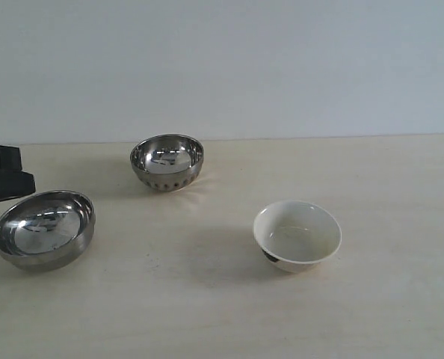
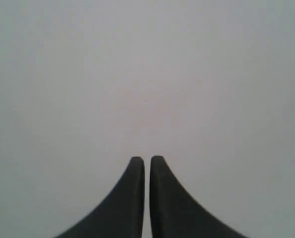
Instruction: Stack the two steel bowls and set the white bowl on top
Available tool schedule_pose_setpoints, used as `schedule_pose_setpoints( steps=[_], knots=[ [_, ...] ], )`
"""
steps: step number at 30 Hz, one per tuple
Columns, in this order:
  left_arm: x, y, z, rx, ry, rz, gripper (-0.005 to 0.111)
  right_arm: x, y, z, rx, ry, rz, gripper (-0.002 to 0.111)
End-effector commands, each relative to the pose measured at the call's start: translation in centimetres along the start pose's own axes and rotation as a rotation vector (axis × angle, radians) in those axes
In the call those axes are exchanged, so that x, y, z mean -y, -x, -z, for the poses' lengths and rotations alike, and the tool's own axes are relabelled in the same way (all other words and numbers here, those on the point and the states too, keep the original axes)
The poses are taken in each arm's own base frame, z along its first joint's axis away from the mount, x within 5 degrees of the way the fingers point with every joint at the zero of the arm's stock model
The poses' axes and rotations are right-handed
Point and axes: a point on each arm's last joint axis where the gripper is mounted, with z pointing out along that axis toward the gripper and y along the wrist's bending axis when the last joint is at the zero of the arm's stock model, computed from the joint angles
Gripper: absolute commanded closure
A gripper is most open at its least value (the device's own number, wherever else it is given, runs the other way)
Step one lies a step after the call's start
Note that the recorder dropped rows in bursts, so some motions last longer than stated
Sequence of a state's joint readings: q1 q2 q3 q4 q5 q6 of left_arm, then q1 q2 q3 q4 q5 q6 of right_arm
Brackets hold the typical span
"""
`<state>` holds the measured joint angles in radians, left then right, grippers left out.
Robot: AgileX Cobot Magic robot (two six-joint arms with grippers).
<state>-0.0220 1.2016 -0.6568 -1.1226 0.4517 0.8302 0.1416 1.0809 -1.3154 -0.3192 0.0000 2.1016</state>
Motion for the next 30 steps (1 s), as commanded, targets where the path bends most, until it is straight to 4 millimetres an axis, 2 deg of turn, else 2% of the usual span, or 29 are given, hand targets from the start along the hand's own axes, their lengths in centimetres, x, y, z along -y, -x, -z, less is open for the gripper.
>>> schedule_pose_setpoints(
  steps=[1,2,4,7,11,14,16,18,24,26,27,30],
  knots=[
    [0.1,-0.3,-0.1,-0.022,-0.018,-0.012,0.103,-1.2,1.1,0.1,0.025,0.095,-0.077,0.108],
    [0.1,-0.3,-0.1,-0.023,-0.019,-0.012,0.103,-1.4,1.3,0.2,0.029,0.115,-0.003,0.108],
    [0.1,-0.3,-0.1,-0.026,-0.023,-0.012,0.103,-2.3,1.5,0.3,0.034,0.197,0.293,0.108],
    [0.2,-0.4,-0.1,-0.031,-0.028,-0.012,0.103,-4.0,0.7,0.7,0.06,0.324,0.901,0.108],
    [0.2,-0.4,-0.1,-0.031,-0.028,-0.012,0.103,-4.8,-1.5,1.1,0.004,0.368,1.596,0.108],
    [0.2,-0.3,-0.1,-0.027,-0.024,-0.014,0.103,-4.4,-2.2,1.1,-0.041,0.349,1.961,0.108],
    [0.2,-0.3,-0.1,-0.027,-0.025,-0.019,0.103,-4.1,-2.1,0.9,-0.039,0.308,2.102,0.108],
    [0.1,-0.3,-0.1,-0.02,-0.017,-0.019,0.103,-4.0,-1.9,1.0,-0.029,0.276,2.212,0.108],
    [-0.1,-0.1,-0.1,-0.002,0.003,-0.02,0.103,-4.1,-1.7,1.0,-0.011,0.261,2.246,0.108],
    [-0.1,-0.1,-0.1,-0.002,0.003,-0.022,0.103,-4.2,-1.8,1.1,-0.019,0.263,2.08,0.108],
    [-0.1,-0.1,-0.1,0.003,0.007,-0.047,0.103,-4.2,-1.9,1.1,-0.044,0.265,1.927,0.108],
    [0.0,0.1,-0.1,0.019,-0.004,-0.082,0.103,-3.1,-2.5,0.9,-0.186,0.275,1.768,0.108]
  ],
)
